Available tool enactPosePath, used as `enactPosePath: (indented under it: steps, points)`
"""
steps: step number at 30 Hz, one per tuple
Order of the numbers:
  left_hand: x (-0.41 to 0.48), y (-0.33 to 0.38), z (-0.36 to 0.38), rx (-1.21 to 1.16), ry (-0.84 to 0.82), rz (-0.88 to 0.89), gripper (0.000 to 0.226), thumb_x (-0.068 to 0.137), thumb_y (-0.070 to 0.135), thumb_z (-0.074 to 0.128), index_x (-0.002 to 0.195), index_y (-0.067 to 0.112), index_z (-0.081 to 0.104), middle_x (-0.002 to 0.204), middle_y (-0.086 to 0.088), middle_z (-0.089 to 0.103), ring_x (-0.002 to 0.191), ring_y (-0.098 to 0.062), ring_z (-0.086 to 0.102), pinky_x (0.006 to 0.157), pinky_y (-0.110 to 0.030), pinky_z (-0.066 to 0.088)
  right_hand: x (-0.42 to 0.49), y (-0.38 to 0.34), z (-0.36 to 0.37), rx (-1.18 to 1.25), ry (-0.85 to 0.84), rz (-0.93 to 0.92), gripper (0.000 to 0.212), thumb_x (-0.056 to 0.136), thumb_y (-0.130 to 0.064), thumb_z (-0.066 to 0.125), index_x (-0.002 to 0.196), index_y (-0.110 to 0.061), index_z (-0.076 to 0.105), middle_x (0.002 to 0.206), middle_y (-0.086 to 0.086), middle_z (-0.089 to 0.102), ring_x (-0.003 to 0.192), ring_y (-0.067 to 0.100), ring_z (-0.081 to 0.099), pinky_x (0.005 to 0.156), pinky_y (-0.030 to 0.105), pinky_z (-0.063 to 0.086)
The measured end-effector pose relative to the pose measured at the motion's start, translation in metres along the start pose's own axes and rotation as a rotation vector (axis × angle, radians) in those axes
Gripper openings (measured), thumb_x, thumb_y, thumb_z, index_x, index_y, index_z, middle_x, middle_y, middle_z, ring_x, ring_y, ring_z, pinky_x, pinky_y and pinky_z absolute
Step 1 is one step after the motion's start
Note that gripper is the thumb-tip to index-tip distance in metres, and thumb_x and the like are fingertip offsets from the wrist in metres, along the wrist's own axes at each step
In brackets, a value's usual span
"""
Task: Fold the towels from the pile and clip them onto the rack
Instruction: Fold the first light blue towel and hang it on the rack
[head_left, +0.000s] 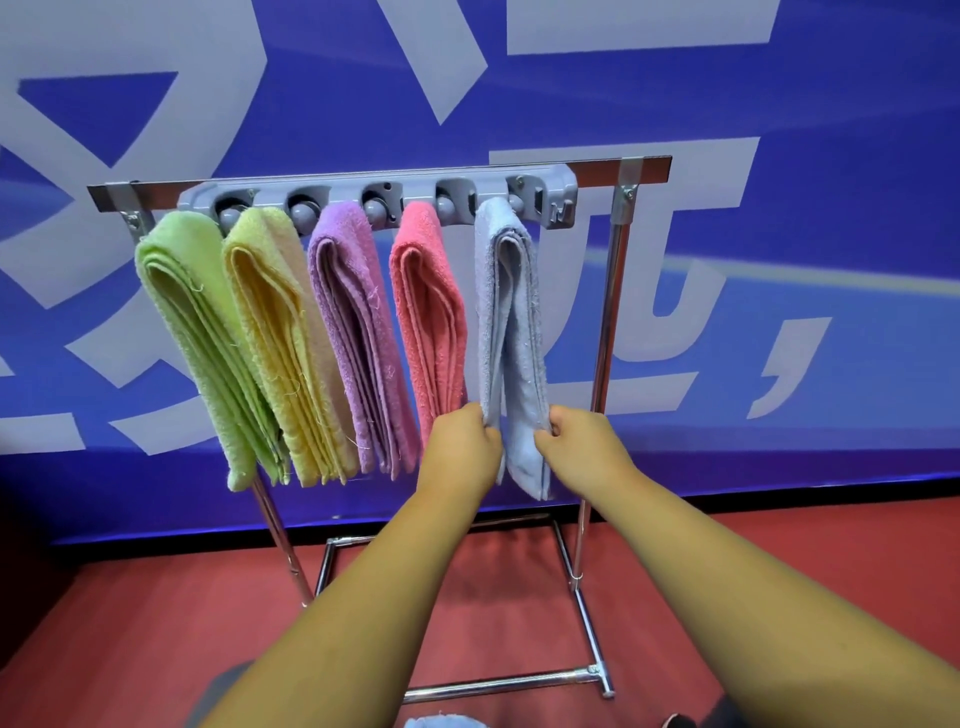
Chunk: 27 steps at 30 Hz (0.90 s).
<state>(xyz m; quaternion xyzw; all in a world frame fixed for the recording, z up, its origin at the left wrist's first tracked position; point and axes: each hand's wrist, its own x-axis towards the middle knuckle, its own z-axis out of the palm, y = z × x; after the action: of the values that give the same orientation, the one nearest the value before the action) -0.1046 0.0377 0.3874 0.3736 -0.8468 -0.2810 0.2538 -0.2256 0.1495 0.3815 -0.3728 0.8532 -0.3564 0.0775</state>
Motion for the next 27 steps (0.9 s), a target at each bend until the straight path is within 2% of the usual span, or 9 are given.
enactPosePath:
  steps: [4, 7, 10, 15, 19, 21, 22, 24, 27]
  points:
    - [0.000, -0.001, -0.002, 0.078, -0.040, 0.002, 0.018, 0.090, 0.014, 0.048, 0.074, 0.014, 0.057, 0.077, -0.009, 0.066, 0.075, -0.036, 0.064, 0.067, -0.040, 0.056, 0.001, 0.000, 0.003, -0.006, 0.049, -0.002, 0.028, 0.099, -0.026, 0.056, 0.072, -0.022, 0.054, 0.068, 0.001, 0.062, 0.067, 0.026, 0.058, 0.058, 0.035, 0.043]
    - [0.002, -0.002, -0.001, 0.108, -0.095, -0.008, 0.023, 0.092, 0.010, 0.052, 0.069, 0.012, 0.052, 0.074, -0.010, 0.060, 0.073, -0.036, 0.061, 0.062, -0.036, 0.045, 0.003, -0.006, 0.008, 0.016, 0.064, -0.025, 0.030, 0.100, -0.026, 0.057, 0.071, -0.021, 0.052, 0.068, 0.003, 0.061, 0.069, 0.031, 0.060, 0.064, 0.043, 0.052]
    - [0.003, -0.001, 0.000, 0.126, -0.117, -0.021, 0.030, 0.092, 0.007, 0.054, 0.064, 0.013, 0.044, 0.067, -0.005, 0.050, 0.069, -0.032, 0.053, 0.061, -0.034, 0.038, 0.003, -0.012, 0.013, 0.005, 0.058, -0.042, 0.028, 0.101, -0.028, 0.057, 0.075, -0.020, 0.054, 0.072, 0.004, 0.064, 0.074, 0.032, 0.062, 0.069, 0.044, 0.053]
    - [0.001, 0.000, -0.002, 0.100, -0.146, -0.024, 0.035, 0.094, 0.007, 0.054, 0.062, 0.016, 0.044, 0.061, -0.003, 0.053, 0.061, -0.031, 0.060, 0.057, -0.032, 0.043, 0.001, -0.012, 0.020, 0.024, 0.041, -0.046, 0.027, 0.100, -0.031, 0.059, 0.075, -0.026, 0.053, 0.075, 0.000, 0.068, 0.075, 0.029, 0.066, 0.071, 0.045, 0.056]
    - [0.004, 0.000, -0.004, 0.077, -0.172, -0.015, 0.033, 0.093, 0.009, 0.056, 0.062, 0.015, 0.045, 0.066, -0.008, 0.061, 0.072, -0.035, 0.067, 0.062, -0.037, 0.052, 0.000, -0.010, 0.023, 0.044, 0.019, -0.051, 0.020, 0.100, -0.032, 0.061, 0.080, -0.029, 0.059, 0.081, -0.003, 0.073, 0.081, 0.025, 0.071, 0.076, 0.044, 0.060]
    - [0.003, -0.001, -0.006, 0.068, -0.189, -0.009, 0.029, 0.092, 0.011, 0.056, 0.064, 0.014, 0.050, 0.070, -0.010, 0.065, 0.069, -0.032, 0.063, 0.061, -0.035, 0.049, 0.000, -0.008, 0.023, 0.059, 0.002, -0.055, 0.011, 0.099, -0.029, 0.061, 0.089, -0.032, 0.065, 0.091, -0.007, 0.076, 0.088, 0.021, 0.072, 0.079, 0.040, 0.060]
    - [0.003, -0.004, -0.006, 0.063, -0.202, -0.003, 0.026, 0.091, 0.012, 0.057, 0.065, 0.013, 0.053, 0.072, -0.010, 0.068, 0.071, -0.031, 0.063, 0.062, -0.034, 0.048, -0.001, -0.006, 0.023, 0.092, -0.018, -0.052, 0.011, 0.098, -0.025, 0.062, 0.100, -0.033, 0.070, 0.099, -0.009, 0.077, 0.094, 0.018, 0.072, 0.082, 0.036, 0.059]
    - [0.003, -0.013, -0.006, 0.058, -0.232, -0.010, 0.019, 0.087, 0.015, 0.059, 0.069, 0.012, 0.063, 0.076, -0.011, 0.073, 0.075, -0.032, 0.067, 0.063, -0.034, 0.050, -0.003, -0.002, 0.022, 0.150, -0.066, -0.029, 0.035, 0.096, -0.014, 0.062, 0.124, -0.031, 0.073, 0.114, -0.014, 0.077, 0.105, 0.010, 0.071, 0.087, 0.025, 0.053]
    - [0.000, -0.028, -0.005, 0.085, -0.277, 0.004, 0.016, 0.084, 0.020, 0.067, 0.075, 0.008, 0.072, 0.074, -0.014, 0.069, 0.076, -0.035, 0.066, 0.066, -0.037, 0.052, -0.006, 0.005, 0.023, 0.137, -0.105, 0.017, 0.051, 0.092, -0.007, 0.059, 0.139, -0.026, 0.067, 0.126, -0.011, 0.076, 0.110, 0.010, 0.070, 0.086, 0.022, 0.048]
